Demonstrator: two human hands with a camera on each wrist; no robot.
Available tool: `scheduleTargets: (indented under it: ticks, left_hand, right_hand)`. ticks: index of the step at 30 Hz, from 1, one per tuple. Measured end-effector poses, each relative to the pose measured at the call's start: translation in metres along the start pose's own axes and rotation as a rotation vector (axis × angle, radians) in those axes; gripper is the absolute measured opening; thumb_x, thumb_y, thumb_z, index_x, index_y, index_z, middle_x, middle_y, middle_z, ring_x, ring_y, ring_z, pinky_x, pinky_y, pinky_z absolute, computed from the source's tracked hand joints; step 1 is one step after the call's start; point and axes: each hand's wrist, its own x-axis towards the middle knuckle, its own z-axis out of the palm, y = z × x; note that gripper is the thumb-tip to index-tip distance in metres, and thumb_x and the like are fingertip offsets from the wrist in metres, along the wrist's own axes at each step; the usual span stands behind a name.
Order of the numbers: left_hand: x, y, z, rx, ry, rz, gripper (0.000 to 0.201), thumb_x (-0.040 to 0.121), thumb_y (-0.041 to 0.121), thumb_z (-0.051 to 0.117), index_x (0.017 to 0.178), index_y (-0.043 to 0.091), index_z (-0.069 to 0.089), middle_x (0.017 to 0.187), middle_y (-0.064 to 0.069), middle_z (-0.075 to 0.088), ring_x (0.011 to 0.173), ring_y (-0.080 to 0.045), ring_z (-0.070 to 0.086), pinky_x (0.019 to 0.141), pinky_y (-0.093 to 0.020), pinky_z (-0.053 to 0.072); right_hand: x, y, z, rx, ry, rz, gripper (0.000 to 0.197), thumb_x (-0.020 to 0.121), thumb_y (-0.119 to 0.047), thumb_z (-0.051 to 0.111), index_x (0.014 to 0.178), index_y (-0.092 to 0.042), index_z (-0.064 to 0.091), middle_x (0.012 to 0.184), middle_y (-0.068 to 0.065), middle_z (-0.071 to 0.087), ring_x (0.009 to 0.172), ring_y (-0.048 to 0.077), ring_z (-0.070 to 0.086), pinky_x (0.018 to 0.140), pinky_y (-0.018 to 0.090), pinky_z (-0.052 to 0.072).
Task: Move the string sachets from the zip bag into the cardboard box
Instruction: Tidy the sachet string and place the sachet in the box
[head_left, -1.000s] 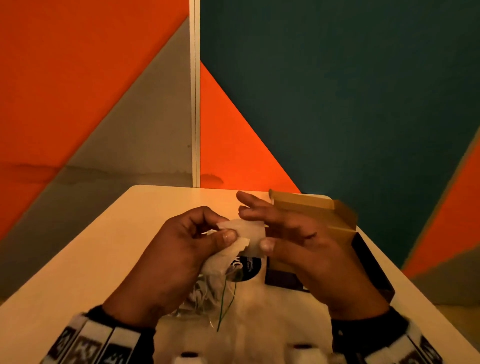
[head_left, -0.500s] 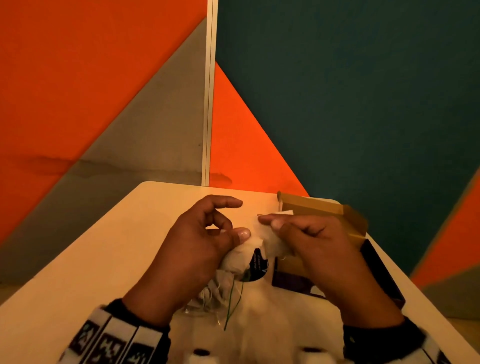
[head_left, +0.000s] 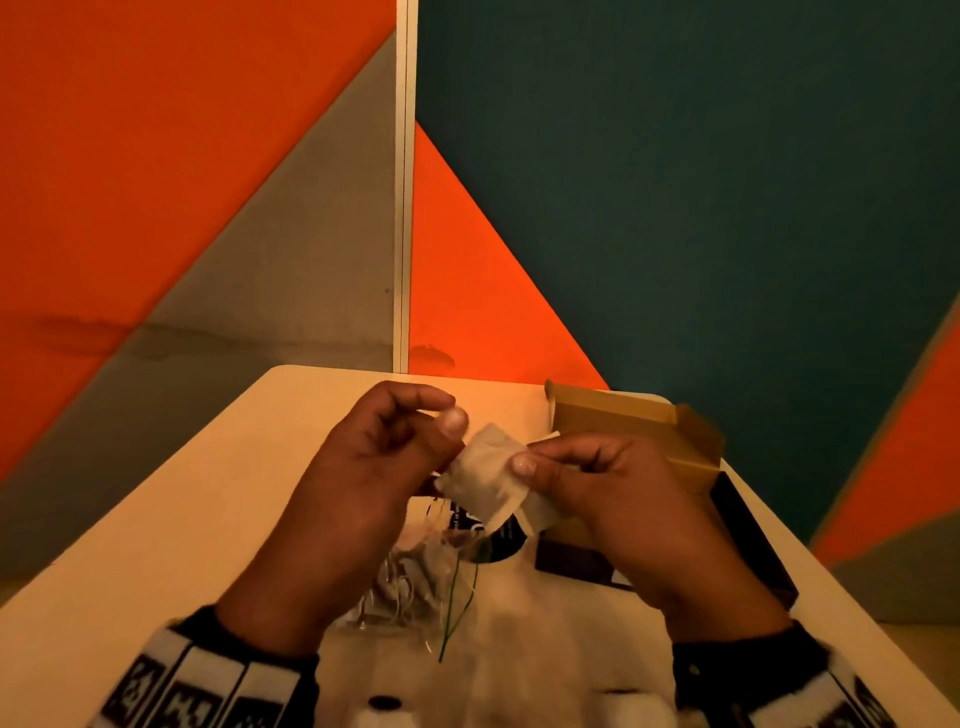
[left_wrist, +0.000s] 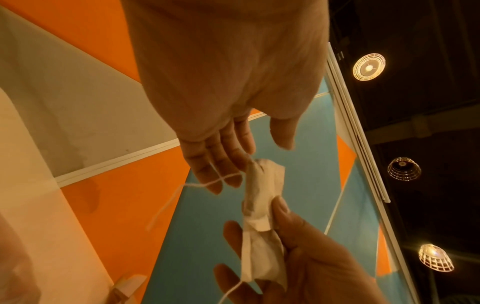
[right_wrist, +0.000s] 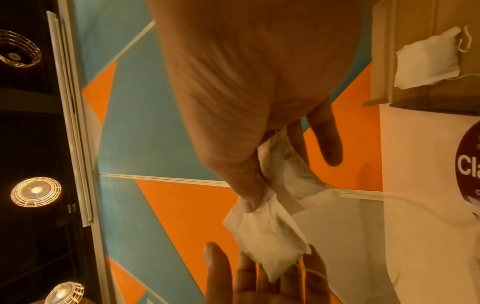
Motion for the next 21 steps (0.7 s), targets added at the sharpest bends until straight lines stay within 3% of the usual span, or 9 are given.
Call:
scheduleTargets:
  ticks: [2,5,7,10,14,16,19,21]
  left_hand:
    - [0.0,0.0,0.001,0.081,-0.055,-0.011,0.035,0.067,0.039,0.071,0.097,0.02,0.071,0.091,-0.01,0.073,0.084,-0.018,0.071,0.076,-0.034,0.059]
    - [-0.002,-0.001,0.005,0.224,-0.098,-0.019,0.016,0.074,0.031,0.075,0.086,0.021,0.075,0.086,-0.004,0.076,0.083,-0.024,0.073,0.081,-0.049,0.059]
    - [-0.002,0.0,0.006,0.301,-0.092,-0.027,0.001,0.081,0.023,0.075,0.082,0.022,0.075,0.08,0.0,0.076,0.077,-0.018,0.073,0.076,-0.043,0.061]
    - [-0.003,0.004,0.005,0.391,-0.09,-0.021,0.003,0.083,0.024,0.075,0.08,0.025,0.075,0.077,0.005,0.075,0.071,-0.01,0.071,0.07,-0.03,0.059]
    - [0.0,0.007,-0.001,0.478,-0.069,-0.022,0.006,0.083,0.026,0.075,0.077,0.027,0.075,0.077,0.009,0.075,0.071,-0.006,0.07,0.069,-0.028,0.055]
    - [0.001,0.008,-0.006,0.547,-0.056,-0.005,0.008,0.084,0.028,0.074,0.077,0.029,0.074,0.078,0.014,0.074,0.074,-0.002,0.068,0.069,-0.026,0.051]
    - [0.003,0.011,-0.013,0.657,-0.047,0.022,0.008,0.085,0.033,0.072,0.077,0.031,0.072,0.081,0.021,0.072,0.08,0.006,0.064,0.068,-0.021,0.044]
    - [0.003,0.013,-0.016,0.698,-0.051,0.018,0.009,0.085,0.035,0.071,0.078,0.031,0.072,0.082,0.018,0.072,0.08,0.004,0.063,0.067,-0.022,0.048]
  right_hand:
    - [0.001,0.001,0.0,0.016,0.003,-0.007,0.019,0.074,-0.03,0.074,0.085,-0.017,0.083,0.084,0.002,0.08,0.076,0.013,0.075,0.07,0.025,0.058]
    - [0.001,0.002,0.001,0.01,0.001,0.007,0.026,0.07,-0.035,0.074,0.088,-0.017,0.082,0.085,0.002,0.08,0.077,0.014,0.074,0.072,0.029,0.059]
    - [0.0,0.002,0.001,-0.017,-0.01,-0.001,0.024,0.072,-0.036,0.074,0.089,-0.021,0.082,0.088,0.0,0.08,0.083,0.016,0.075,0.079,0.034,0.061]
    - [0.0,0.0,0.0,-0.033,-0.004,0.01,0.01,0.082,-0.024,0.075,0.088,-0.019,0.082,0.088,0.002,0.079,0.084,0.021,0.075,0.081,0.039,0.062]
    - [0.0,0.0,-0.005,-0.083,-0.014,0.05,0.017,0.074,-0.03,0.079,0.083,-0.016,0.081,0.085,0.005,0.079,0.088,0.029,0.074,0.084,0.044,0.059]
    - [0.0,0.0,-0.007,-0.115,-0.014,0.063,0.012,0.077,-0.028,0.08,0.081,-0.017,0.081,0.084,0.002,0.079,0.085,0.021,0.075,0.082,0.039,0.059]
    - [0.002,0.001,-0.012,-0.17,0.032,0.063,0.007,0.084,-0.025,0.077,0.077,-0.024,0.081,0.083,-0.01,0.078,0.077,-0.001,0.07,0.073,0.021,0.055]
    - [0.002,0.0,-0.015,-0.202,0.039,0.055,0.009,0.087,-0.025,0.074,0.085,-0.029,0.081,0.09,-0.02,0.077,0.087,-0.007,0.069,0.075,0.015,0.052]
